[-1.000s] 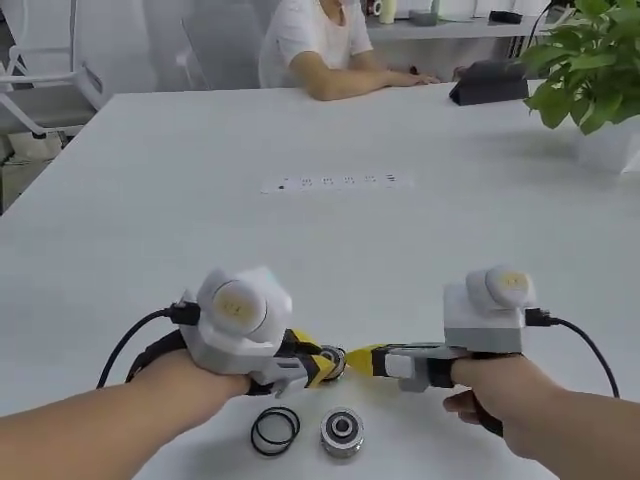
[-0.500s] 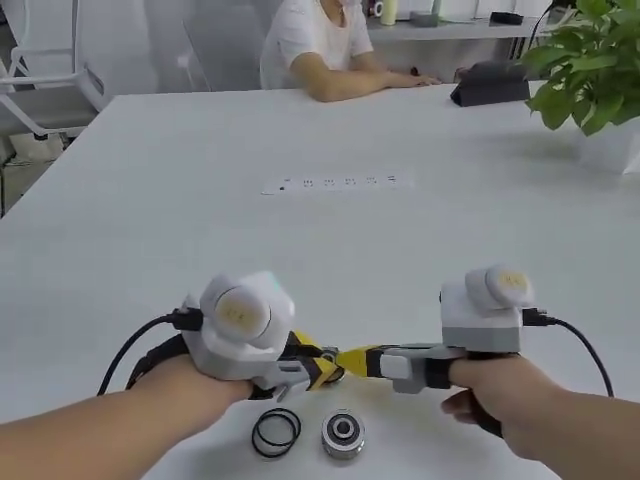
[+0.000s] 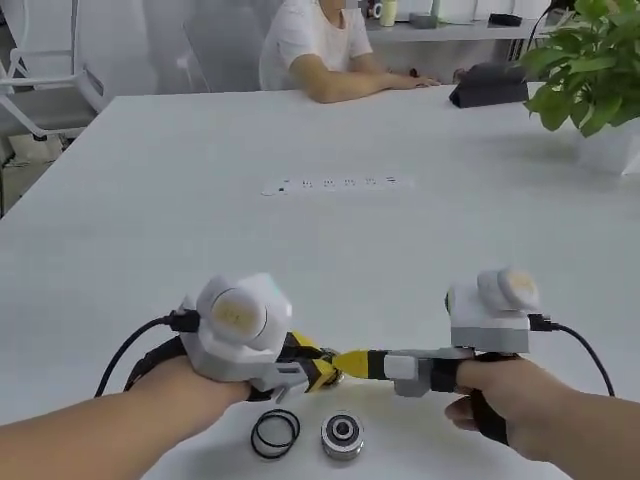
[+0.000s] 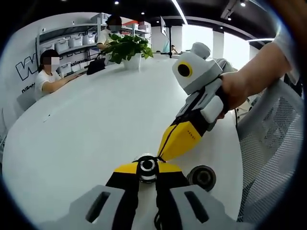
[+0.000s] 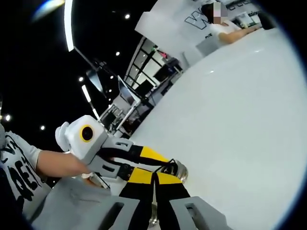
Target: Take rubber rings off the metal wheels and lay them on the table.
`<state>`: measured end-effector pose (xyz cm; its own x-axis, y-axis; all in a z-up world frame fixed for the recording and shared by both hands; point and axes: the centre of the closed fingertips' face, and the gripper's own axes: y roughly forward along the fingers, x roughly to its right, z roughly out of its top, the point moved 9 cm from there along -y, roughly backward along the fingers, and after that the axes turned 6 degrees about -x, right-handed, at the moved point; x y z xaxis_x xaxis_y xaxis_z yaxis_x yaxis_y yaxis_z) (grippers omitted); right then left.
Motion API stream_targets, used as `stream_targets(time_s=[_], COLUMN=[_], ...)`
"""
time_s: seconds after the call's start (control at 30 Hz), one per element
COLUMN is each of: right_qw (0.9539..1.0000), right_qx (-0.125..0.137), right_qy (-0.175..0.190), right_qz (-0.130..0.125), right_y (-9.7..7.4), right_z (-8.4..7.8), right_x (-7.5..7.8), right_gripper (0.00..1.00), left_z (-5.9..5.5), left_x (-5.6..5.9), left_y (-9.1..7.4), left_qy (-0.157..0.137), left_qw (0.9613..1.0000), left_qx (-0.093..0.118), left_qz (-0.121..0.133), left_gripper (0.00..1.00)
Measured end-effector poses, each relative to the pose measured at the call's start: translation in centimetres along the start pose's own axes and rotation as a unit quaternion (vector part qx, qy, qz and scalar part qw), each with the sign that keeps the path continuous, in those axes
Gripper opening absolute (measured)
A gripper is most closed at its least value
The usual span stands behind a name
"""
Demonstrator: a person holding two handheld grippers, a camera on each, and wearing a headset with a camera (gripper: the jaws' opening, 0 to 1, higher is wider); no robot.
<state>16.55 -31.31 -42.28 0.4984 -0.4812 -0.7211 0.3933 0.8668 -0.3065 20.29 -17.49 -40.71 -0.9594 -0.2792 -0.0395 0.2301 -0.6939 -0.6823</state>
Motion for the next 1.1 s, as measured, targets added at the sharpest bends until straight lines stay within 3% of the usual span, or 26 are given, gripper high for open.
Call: stream_targets(time_s=[0.1,0.3,0.47,0.63,0.87,1.1], right_qw=[1.0000,0.9991,0.9978,0.9977,0.9979,0.9983], right_qx=[0.003,0.003,-0.004,-0.001,0.003,0.011], right_qy=[0.003,-0.025,-0.034,-0.037,-0.041,-0.041], right_qz=[-0.003,-0.034,-0.057,-0.057,-0.049,-0.039], right_y=[-0.1,0.2,0.1,0.1,0.0,-0.1], right_z=[-0.1,-0.1,-0.2,-0.1,0.2,0.5], right_x=[0.0,0.1,0.5,0.3,0.0,-0.3], right_gripper=[0.00,0.00,0.00,0.00,0.00,0.00], left_z=[0.0,-0.3,0.0,0.0,-0.1,-0.7], left_x=[0.0,0.0,-0.1,-0.2,-0.2,-0.1], left_y=[0.0,0.0,-0.1,-0.6,-2.4,-4.4], left_qy=[-0.002,-0.017,-0.006,0.000,-0.035,-0.049], left_qw=[1.0000,0.9998,1.0000,1.0000,0.9987,0.9974], left_qx=[0.002,0.013,0.002,0.001,0.035,0.051], left_qz=[0.000,0.001,-0.004,-0.004,-0.009,-0.012], left_gripper=[0.07,0.07,0.07,0.12,0.15,0.21])
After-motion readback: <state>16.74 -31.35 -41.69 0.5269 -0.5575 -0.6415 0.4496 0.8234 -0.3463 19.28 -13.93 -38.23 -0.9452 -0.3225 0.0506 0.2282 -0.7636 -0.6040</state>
